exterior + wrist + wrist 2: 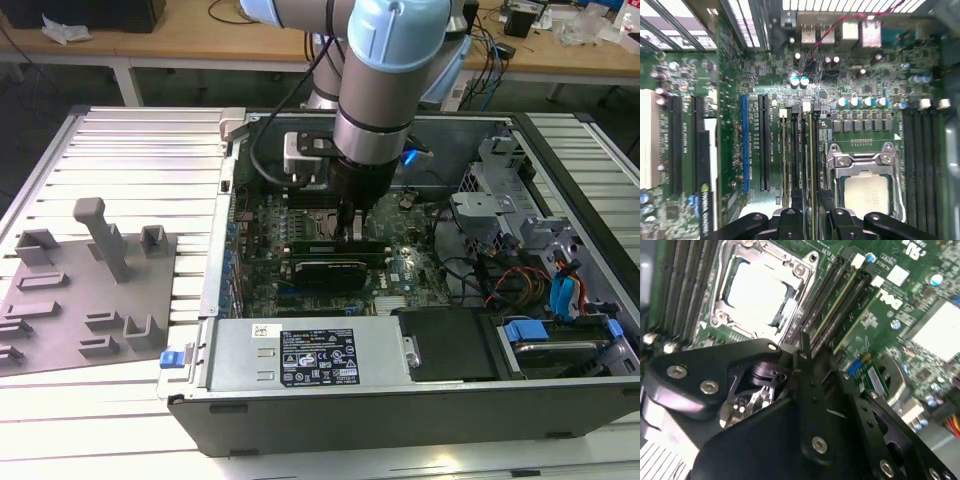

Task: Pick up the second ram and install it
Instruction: 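Insert the second ram into the second slot, then press down the second ram until it locks into place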

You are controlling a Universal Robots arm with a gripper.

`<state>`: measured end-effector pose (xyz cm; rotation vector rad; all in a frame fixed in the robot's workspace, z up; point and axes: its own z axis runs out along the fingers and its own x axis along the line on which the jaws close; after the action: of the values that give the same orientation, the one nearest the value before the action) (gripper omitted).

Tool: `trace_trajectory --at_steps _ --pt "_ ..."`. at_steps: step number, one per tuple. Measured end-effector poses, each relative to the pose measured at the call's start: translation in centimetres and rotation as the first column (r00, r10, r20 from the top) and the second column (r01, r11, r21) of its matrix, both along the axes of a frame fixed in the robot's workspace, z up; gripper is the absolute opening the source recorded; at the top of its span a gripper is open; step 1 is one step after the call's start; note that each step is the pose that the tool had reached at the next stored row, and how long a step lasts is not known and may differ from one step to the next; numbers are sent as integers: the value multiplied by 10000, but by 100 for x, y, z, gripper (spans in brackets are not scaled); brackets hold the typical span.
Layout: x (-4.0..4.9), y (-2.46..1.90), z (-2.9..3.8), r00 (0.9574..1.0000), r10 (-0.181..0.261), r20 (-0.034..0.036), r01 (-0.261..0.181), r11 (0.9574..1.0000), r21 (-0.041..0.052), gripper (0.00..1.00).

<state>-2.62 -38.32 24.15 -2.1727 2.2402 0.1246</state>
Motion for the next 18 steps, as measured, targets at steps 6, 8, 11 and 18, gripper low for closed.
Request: trace_trajectory --at_steps 6,8,11,18 --pt "0 141 397 10000 0 2 0 9985 -552 11" --pt "0 155 445 10000 0 3 0 9980 -626 11" --pt "0 157 458 10000 0 5 0 9979 -640 11" --pt "0 157 461 10000 1 3 0 9979 -643 11"
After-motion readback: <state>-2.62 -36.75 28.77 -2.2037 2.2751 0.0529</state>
